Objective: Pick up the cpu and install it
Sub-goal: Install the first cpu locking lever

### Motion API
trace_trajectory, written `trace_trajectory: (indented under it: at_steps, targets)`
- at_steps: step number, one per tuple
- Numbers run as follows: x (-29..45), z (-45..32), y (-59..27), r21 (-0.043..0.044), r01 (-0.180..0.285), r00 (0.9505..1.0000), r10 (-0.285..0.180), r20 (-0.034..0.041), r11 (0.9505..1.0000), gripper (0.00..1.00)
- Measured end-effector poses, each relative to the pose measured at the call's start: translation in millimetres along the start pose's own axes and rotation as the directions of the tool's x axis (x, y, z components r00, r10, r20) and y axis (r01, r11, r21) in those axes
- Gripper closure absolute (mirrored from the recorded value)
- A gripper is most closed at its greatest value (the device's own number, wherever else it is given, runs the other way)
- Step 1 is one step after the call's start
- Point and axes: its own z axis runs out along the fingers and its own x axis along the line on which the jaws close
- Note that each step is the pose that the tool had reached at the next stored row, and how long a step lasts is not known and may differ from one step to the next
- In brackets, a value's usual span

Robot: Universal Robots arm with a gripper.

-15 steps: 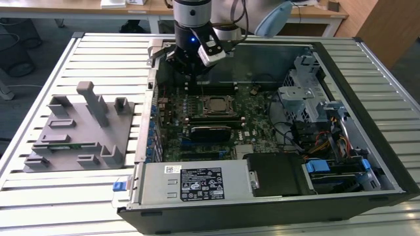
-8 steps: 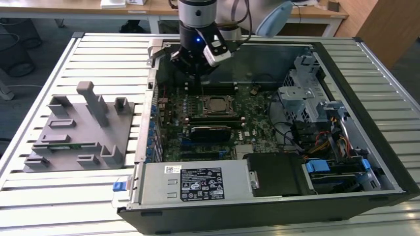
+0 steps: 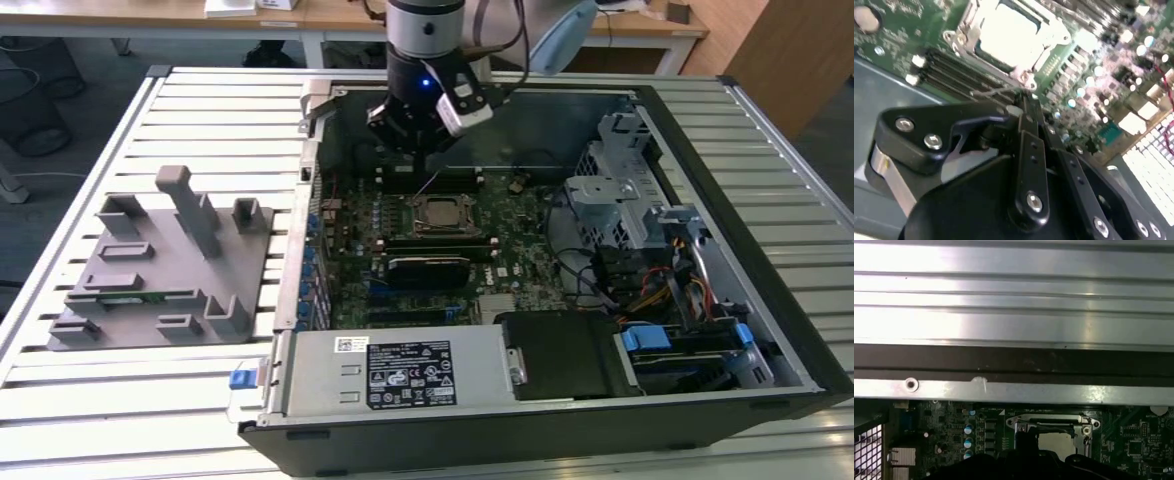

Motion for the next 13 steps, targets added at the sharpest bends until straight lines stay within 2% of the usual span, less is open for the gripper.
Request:
trace_trajectory:
  at_steps: [3,5,6,11,13]
  targets:
    - [-0.5,1.1,-2.5,-0.0025,0.000,1.0000,0.000,-0.0002,1.0000,0.89]
    - [-0.5,1.9,-5.3,-0.0172,0.000,1.0000,0.000,0.0006,0.9999,0.89]
    - [-0.5,2.2,-5.8,-0.0219,0.001,1.0000,-0.001,0.0010,0.9998,0.89]
    - [-1.4,4.4,-5.8,-0.0232,0.058,0.9983,-0.058,0.0012,0.9981,0.89]
    - [-4.4,5.5,-4.4,-0.0223,0.060,0.9982,-0.060,0.0013,0.9979,0.89]
